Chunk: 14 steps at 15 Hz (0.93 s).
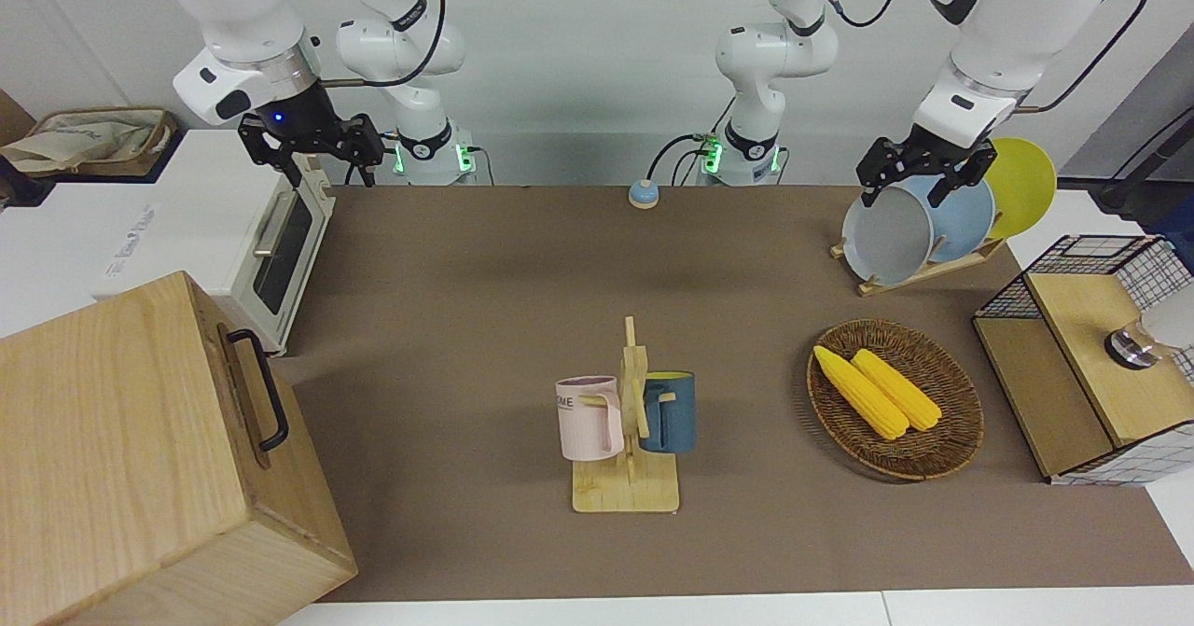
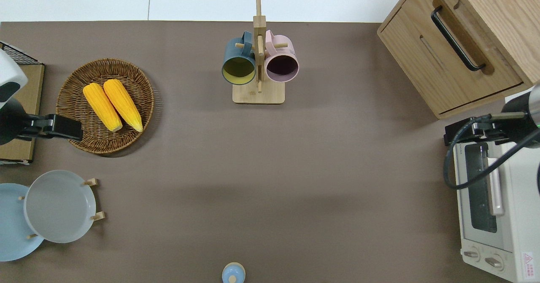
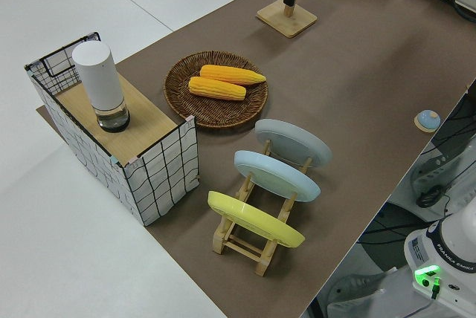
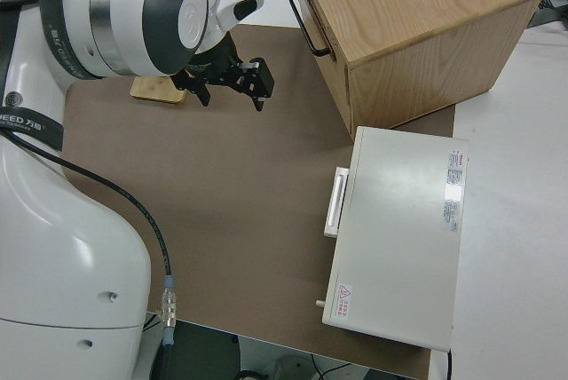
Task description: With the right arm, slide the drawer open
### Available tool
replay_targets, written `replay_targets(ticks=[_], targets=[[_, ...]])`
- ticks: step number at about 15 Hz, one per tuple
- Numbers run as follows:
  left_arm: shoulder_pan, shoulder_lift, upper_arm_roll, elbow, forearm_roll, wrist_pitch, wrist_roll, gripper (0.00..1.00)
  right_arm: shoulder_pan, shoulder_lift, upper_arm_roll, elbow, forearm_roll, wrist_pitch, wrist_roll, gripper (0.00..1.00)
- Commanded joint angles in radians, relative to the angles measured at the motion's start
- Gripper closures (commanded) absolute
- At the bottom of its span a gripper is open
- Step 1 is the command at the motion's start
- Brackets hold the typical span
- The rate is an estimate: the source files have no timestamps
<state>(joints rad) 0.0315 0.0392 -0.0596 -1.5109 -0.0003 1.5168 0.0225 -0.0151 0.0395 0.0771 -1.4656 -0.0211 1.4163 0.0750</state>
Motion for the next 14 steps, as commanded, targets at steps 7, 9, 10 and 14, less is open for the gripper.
replay_targets(ticks=[7, 9, 10, 14], targets=[[0.004, 0.011, -0.006, 0.026, 0.017, -0.020, 0.010, 0.01, 0.179, 0.011, 0.012, 0.008, -0.356, 0.093, 0.045, 0.017], [0.004, 0.011, -0.006, 0.026, 0.017, -0.020, 0.010, 0.01, 0.204, 0.031, 0.012, -0.004, -0.431, 0.130, 0.063, 0.019], [0.004, 0.011, -0.006, 0.024, 0.017, -0.020, 0.010, 0.01, 0.228, 0.051, 0.013, -0.005, -0.495, 0.157, 0.066, 0.019], [0.004, 0.011, -0.006, 0.026, 0.017, -0.020, 0.010, 0.01, 0.294, 0.117, 0.015, -0.021, -0.702, 0.226, 0.114, 0.017]])
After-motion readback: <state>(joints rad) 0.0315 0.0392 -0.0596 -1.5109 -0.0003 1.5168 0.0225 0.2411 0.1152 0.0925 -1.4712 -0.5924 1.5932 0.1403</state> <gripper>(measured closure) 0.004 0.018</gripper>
